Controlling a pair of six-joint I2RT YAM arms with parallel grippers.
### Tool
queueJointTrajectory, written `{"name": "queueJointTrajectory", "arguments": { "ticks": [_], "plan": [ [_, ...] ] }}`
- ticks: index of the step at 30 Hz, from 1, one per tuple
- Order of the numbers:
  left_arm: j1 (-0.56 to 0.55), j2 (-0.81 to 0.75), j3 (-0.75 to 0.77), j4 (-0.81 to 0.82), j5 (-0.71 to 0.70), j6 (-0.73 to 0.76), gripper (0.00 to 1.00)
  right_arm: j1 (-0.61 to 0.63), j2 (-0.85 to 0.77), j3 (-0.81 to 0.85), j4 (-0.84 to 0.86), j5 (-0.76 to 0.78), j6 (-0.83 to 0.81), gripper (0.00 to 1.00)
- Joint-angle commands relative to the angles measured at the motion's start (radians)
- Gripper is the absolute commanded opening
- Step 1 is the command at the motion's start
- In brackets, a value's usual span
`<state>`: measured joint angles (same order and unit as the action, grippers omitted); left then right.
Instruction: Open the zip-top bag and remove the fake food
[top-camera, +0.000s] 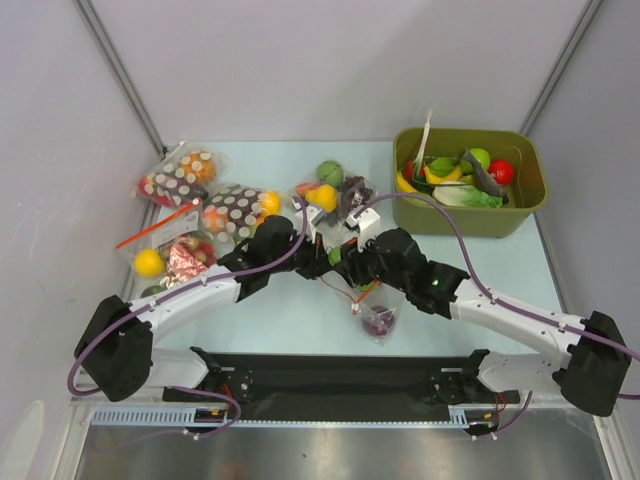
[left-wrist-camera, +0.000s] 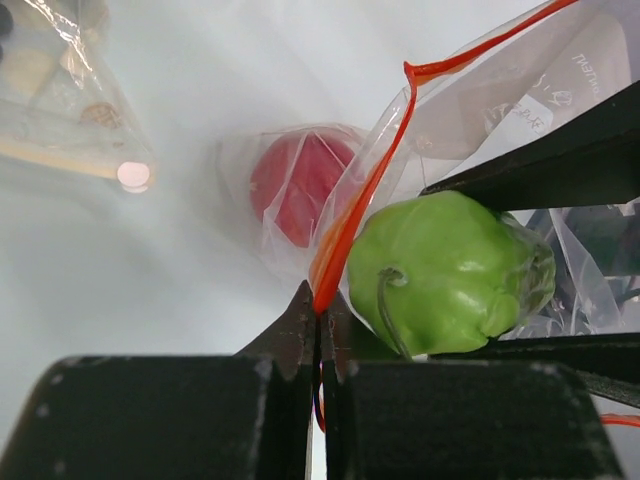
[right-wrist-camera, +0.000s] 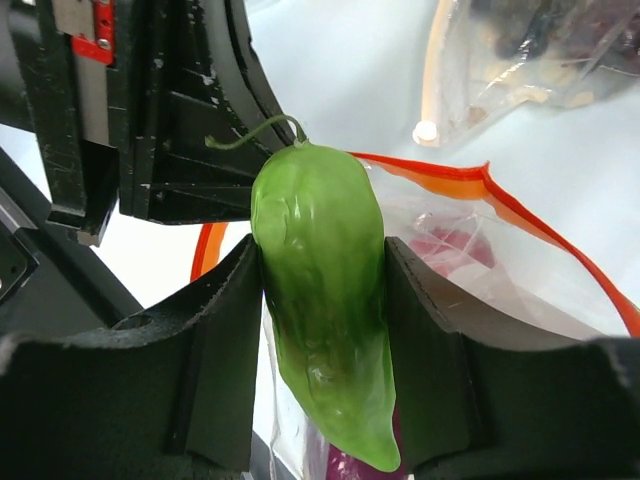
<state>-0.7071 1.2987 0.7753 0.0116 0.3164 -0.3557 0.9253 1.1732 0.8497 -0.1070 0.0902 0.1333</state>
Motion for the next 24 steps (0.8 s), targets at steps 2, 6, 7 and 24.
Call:
{"name": "queueJointTrajectory", "arguments": {
  "ticks": [2, 6, 7, 24],
  "plan": [
    [-0.012, -0.044, 0.024, 0.03, 0.015, 0.015, 0.0, -0.005, -0.087, 0.0, 0.11, 0.068, 0.015, 0.23],
    [-0.012, -0.026, 0.012, 0.051, 0.013, 0.001, 0.01, -0.038, -0.204, -0.09, 0.259, 0.097, 0.101, 0.23],
    [-0.012, -0.018, 0.007, 0.065, 0.019, -0.006, 0.0, -0.043, -0.239, -0.122, 0.285, 0.095, 0.13, 0.22],
    [-0.012, -0.002, 0.005, 0.059, -0.026, -0.019, 0.0, -0.301, -0.333, -0.046, 0.326, 0.022, 0.175, 0.22]
  ]
}}
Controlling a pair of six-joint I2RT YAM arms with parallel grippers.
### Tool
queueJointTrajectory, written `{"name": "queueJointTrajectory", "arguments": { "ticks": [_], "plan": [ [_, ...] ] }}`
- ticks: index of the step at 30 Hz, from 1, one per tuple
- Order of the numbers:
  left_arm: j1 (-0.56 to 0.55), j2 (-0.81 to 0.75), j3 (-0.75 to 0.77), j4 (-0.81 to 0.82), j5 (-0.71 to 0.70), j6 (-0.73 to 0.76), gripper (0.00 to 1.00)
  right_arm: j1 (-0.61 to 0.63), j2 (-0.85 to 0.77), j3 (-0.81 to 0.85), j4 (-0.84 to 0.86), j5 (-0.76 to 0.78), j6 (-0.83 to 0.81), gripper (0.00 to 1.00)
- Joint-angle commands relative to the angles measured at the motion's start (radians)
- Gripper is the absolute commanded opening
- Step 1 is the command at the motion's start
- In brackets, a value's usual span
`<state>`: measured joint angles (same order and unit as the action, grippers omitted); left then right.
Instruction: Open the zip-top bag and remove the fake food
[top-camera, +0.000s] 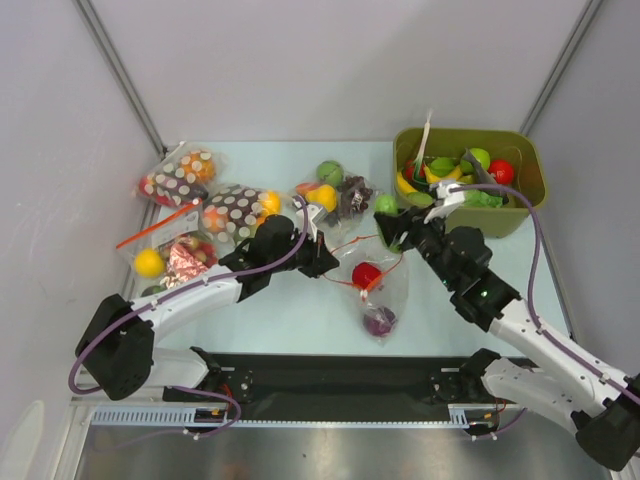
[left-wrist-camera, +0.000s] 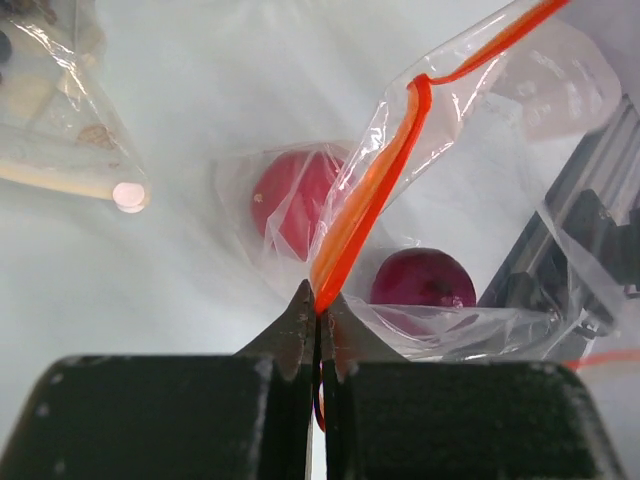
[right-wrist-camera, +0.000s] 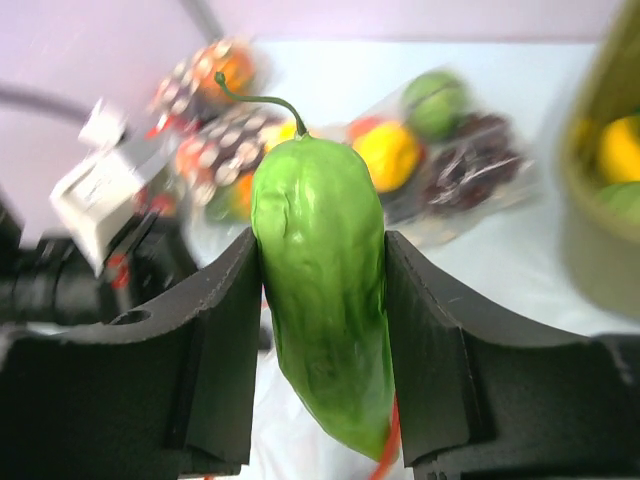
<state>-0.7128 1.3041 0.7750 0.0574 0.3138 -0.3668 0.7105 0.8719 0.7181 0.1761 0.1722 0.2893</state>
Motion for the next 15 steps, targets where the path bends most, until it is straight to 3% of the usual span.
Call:
{"name": "queueJointTrajectory", "arguments": {
  "ticks": [1, 9, 15],
  "plan": [
    [-0.007, -0.011, 0.006, 0.01, -0.025, -0.008, 0.0, -0.112, -0.033, 0.093, 0.046, -0.083, 0.027, 0.22],
    [-0.004, -0.009, 0.007, 0.002, -0.036, -0.001, 0.0, -0.328, -0.03, 0.126, 0.088, -0.256, 0.108, 0.23],
    [-0.004, -0.02, 0.015, -0.017, -0.041, 0.009, 0.0, -0.408, 0.019, 0.145, 0.076, -0.246, 0.085, 0.23]
  ]
}}
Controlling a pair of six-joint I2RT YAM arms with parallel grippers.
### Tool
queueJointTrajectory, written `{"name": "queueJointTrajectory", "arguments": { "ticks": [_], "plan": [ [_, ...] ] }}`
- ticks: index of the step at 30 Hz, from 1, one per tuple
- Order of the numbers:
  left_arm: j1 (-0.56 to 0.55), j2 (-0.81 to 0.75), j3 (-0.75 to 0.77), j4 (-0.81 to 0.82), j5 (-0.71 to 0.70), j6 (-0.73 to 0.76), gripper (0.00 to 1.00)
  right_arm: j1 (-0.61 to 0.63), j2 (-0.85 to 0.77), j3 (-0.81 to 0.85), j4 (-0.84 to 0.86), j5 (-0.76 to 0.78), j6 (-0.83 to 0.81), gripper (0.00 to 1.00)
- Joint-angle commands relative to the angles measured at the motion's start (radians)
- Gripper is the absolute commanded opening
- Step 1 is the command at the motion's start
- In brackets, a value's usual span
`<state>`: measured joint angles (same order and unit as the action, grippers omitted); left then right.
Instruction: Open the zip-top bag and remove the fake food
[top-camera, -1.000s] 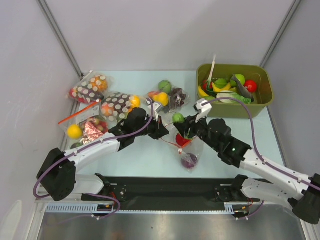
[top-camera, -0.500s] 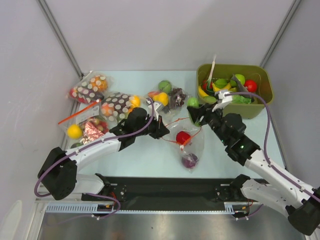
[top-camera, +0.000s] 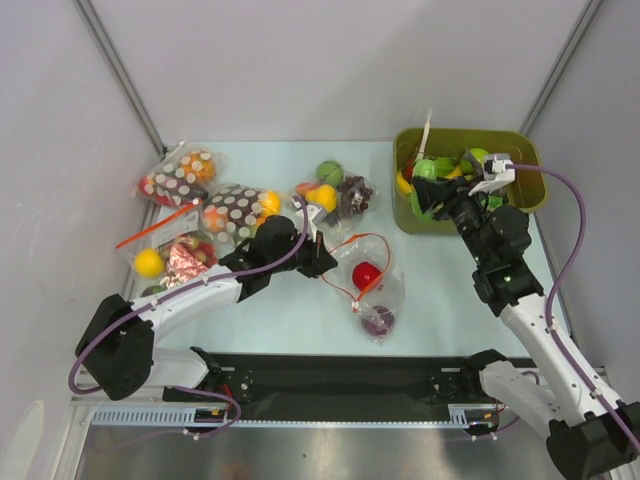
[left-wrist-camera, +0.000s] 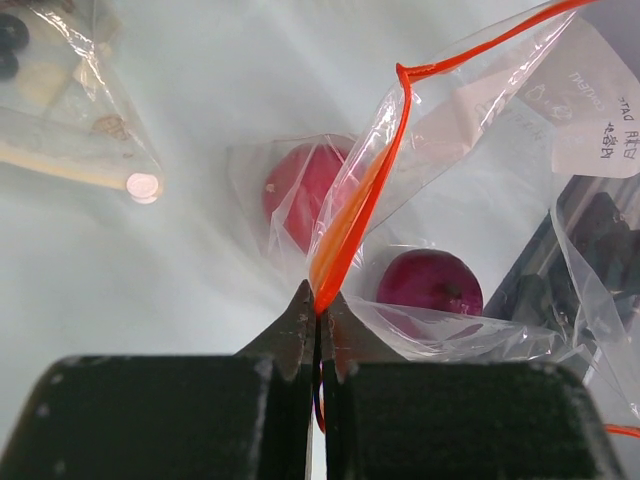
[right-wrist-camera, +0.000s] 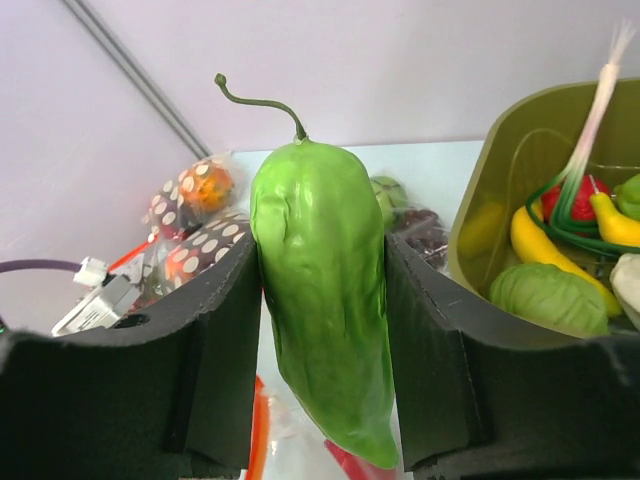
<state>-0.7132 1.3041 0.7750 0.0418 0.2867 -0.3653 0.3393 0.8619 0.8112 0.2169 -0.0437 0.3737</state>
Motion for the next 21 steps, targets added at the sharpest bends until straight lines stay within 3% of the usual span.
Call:
{"name": "queueJointTrajectory", "arguments": {
  "ticks": [1, 7, 17, 20, 21],
  "plan": [
    [-0.003, -0.025, 0.015, -0.006, -0.017, 0.009, 0.0, -0.092, 0.046, 0.058, 0.036, -0.042, 0.002, 0.23],
    [-0.002, -0.083, -0.003, -0.026, -0.031, 0.011, 0.0, -0.269, 0.265, 0.172, 0.043, -0.168, 0.011, 0.24],
    [-0.002, -0.134, -0.031, -0.034, -0.026, 0.0, 0.0, -0.364, 0.637, 0.468, -0.091, -0.069, -0.111, 0.25],
    [0.0, -0.147, -0.036, -0.034, -0.03, 0.0, 0.0, -0.375, 0.724, 0.526, -0.149, -0.042, -0.127, 0.3],
    [-0.002, -0.15, -0.037, -0.034, -0.034, 0.0, 0.0, -0.381, 0.736, 0.532, -0.16, -0.038, -0.13, 0.37]
  ]
}}
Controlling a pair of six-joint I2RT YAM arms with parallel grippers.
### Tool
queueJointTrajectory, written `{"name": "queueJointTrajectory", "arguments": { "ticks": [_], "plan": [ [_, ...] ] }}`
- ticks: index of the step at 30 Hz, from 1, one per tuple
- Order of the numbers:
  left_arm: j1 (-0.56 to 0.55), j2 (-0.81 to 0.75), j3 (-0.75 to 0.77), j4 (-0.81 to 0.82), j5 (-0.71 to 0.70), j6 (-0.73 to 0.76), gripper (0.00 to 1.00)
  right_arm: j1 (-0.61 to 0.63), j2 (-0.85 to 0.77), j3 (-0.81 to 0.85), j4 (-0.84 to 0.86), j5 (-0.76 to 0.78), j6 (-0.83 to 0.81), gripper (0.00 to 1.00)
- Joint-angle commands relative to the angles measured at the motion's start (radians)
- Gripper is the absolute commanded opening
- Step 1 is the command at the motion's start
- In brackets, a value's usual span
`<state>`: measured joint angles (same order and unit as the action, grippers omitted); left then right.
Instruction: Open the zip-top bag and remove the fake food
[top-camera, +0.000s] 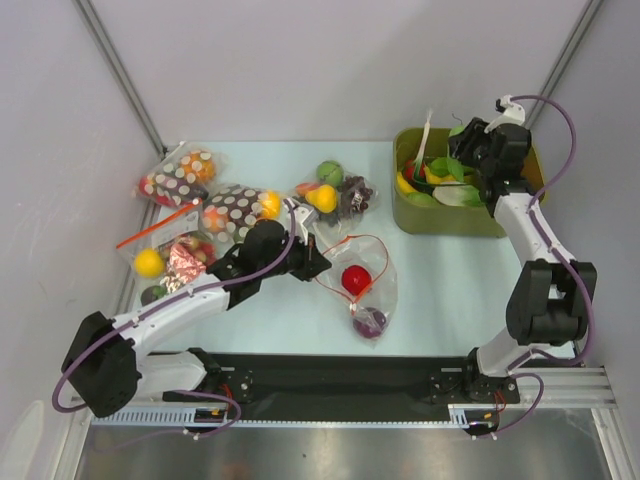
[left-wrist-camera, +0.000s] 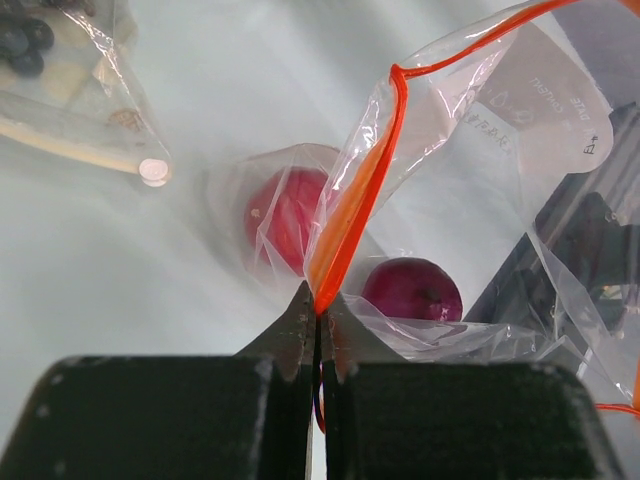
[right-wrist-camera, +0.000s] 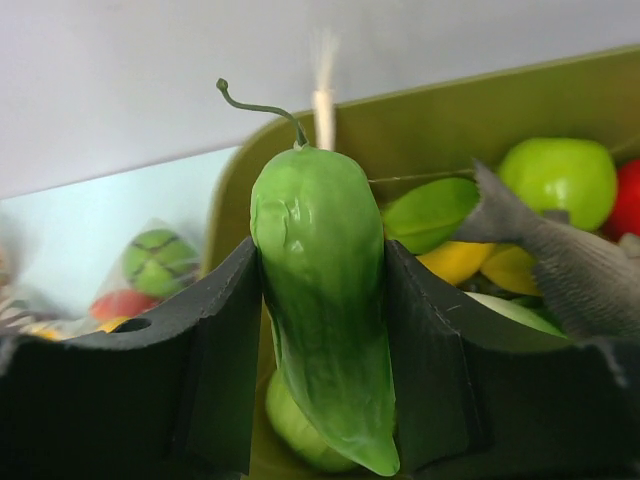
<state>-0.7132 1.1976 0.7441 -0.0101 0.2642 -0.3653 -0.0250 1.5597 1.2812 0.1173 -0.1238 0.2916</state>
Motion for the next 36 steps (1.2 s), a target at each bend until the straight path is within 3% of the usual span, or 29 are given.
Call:
{"name": "queueJointTrajectory", "arguments": {
  "ticks": [1, 2, 3, 6, 9, 14, 20, 28, 36],
  "plan": [
    [-0.002, -0.05, -0.006, 0.018, -0.017, 0.0, 0.0, -0.019, 0.057, 0.07, -0.08, 0.041, -0.048, 0.41],
    [0.0, -0.053, -0.006, -0.008, -0.019, 0.003, 0.0, -0.023, 0.068, 0.085, -0.093, 0.039, -0.055, 0.46],
    [0.0, -0.056, -0.005, -0.014, -0.019, 0.006, 0.0, -0.024, 0.074, 0.096, -0.106, 0.041, -0.061, 0.58],
    [0.0, -0.064, -0.002, -0.027, -0.023, 0.011, 0.0, -0.036, 0.091, 0.109, -0.156, 0.041, -0.069, 0.66],
    [-0.002, -0.067, 0.0, -0.025, -0.025, 0.011, 0.0, -0.046, 0.091, 0.115, -0.174, 0.033, -0.078, 0.86],
    [0.0, -0.069, 0.001, -0.024, -0.023, 0.008, 0.0, -0.049, 0.045, 0.084, -0.18, 0.03, -0.075, 0.82],
    [0.0, -0.053, 0.006, -0.014, -0.031, 0.005, 0.0, 0.005, -0.18, -0.029, -0.194, 0.015, -0.037, 0.79],
    [-0.002, -0.013, 0.032, 0.002, -0.016, 0.006, 0.0, 0.36, -0.486, -0.135, -0.255, -0.008, -0.028, 0.57],
    [-0.002, 0.005, 0.041, 0.006, -0.011, 0.005, 0.0, 0.652, -0.443, -0.184, -0.379, -0.069, -0.003, 0.48]
  ]
}}
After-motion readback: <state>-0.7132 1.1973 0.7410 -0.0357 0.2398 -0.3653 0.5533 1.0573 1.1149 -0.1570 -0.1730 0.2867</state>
